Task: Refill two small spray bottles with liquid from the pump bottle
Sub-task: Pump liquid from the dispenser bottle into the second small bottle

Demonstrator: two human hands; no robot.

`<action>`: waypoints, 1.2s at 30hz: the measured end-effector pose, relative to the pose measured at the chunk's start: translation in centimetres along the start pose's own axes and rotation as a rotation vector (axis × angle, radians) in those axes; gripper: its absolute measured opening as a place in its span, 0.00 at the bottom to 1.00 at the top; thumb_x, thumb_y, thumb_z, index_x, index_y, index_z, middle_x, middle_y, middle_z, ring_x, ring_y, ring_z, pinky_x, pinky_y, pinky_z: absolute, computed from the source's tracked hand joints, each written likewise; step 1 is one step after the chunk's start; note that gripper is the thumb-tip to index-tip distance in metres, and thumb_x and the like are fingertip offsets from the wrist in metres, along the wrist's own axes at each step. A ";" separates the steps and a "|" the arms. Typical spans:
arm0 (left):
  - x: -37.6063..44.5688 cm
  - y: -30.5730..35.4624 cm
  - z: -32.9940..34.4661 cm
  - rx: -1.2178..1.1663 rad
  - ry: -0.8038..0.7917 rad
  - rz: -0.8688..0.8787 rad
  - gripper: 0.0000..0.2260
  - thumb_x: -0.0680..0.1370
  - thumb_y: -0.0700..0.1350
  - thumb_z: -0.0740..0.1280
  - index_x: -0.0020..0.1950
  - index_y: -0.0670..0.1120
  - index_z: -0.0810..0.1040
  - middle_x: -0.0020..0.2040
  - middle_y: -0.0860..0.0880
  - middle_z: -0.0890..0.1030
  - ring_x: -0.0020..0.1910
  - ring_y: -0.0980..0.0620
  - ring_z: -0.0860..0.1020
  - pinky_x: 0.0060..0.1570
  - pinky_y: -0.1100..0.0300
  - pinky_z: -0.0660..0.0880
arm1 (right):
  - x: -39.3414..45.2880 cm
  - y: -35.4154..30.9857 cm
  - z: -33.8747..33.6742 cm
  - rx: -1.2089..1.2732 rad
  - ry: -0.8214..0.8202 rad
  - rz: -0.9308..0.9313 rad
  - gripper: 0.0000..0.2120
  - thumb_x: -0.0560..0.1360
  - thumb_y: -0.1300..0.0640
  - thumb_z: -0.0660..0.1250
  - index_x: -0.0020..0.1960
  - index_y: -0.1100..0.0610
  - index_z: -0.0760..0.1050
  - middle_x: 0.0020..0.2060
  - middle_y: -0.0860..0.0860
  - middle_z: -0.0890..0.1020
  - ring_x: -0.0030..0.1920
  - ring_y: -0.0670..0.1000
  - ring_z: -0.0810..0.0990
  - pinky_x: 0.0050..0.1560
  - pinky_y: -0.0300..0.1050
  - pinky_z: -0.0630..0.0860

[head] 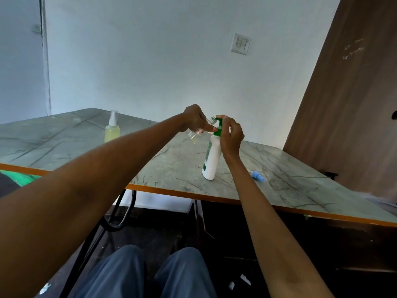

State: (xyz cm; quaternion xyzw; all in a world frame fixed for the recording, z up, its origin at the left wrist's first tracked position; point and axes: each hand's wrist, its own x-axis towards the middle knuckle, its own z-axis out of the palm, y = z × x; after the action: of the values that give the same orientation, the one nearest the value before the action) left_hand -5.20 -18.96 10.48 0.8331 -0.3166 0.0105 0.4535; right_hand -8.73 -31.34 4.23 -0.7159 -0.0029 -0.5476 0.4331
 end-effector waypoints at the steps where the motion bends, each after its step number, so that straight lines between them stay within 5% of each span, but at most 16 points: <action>1: 0.0 0.0 0.1 -0.001 0.001 -0.001 0.20 0.67 0.48 0.76 0.50 0.34 0.81 0.42 0.43 0.79 0.41 0.50 0.73 0.41 0.60 0.71 | -0.1 0.0 0.0 -0.001 0.006 0.000 0.25 0.73 0.43 0.50 0.48 0.54 0.82 0.47 0.48 0.84 0.48 0.45 0.80 0.58 0.55 0.74; 5: -0.1 -0.4 0.4 0.005 -0.001 -0.003 0.13 0.67 0.47 0.76 0.41 0.38 0.81 0.34 0.48 0.76 0.33 0.56 0.72 0.34 0.65 0.70 | -1.0 0.3 0.4 0.029 0.058 0.016 0.24 0.73 0.44 0.50 0.48 0.54 0.81 0.44 0.41 0.81 0.46 0.40 0.76 0.59 0.57 0.71; 9: -0.4 -0.8 0.5 -0.009 0.006 0.008 0.20 0.66 0.47 0.77 0.50 0.34 0.81 0.40 0.43 0.79 0.36 0.53 0.74 0.36 0.64 0.70 | -1.1 0.6 0.7 0.025 0.056 0.033 0.25 0.73 0.43 0.50 0.46 0.55 0.82 0.45 0.47 0.84 0.46 0.44 0.79 0.58 0.56 0.72; 36: -0.1 0.0 0.2 -0.003 0.010 0.009 0.20 0.66 0.47 0.77 0.50 0.33 0.81 0.34 0.47 0.75 0.33 0.55 0.71 0.33 0.65 0.68 | -0.1 0.3 0.2 -0.002 0.020 0.022 0.23 0.74 0.43 0.51 0.47 0.53 0.81 0.44 0.46 0.84 0.48 0.47 0.81 0.59 0.56 0.72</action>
State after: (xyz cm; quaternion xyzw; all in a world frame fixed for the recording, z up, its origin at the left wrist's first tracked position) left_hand -5.33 -19.02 10.29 0.8311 -0.3179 0.0160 0.4560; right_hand -8.44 -31.32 3.92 -0.7108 0.0098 -0.5498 0.4386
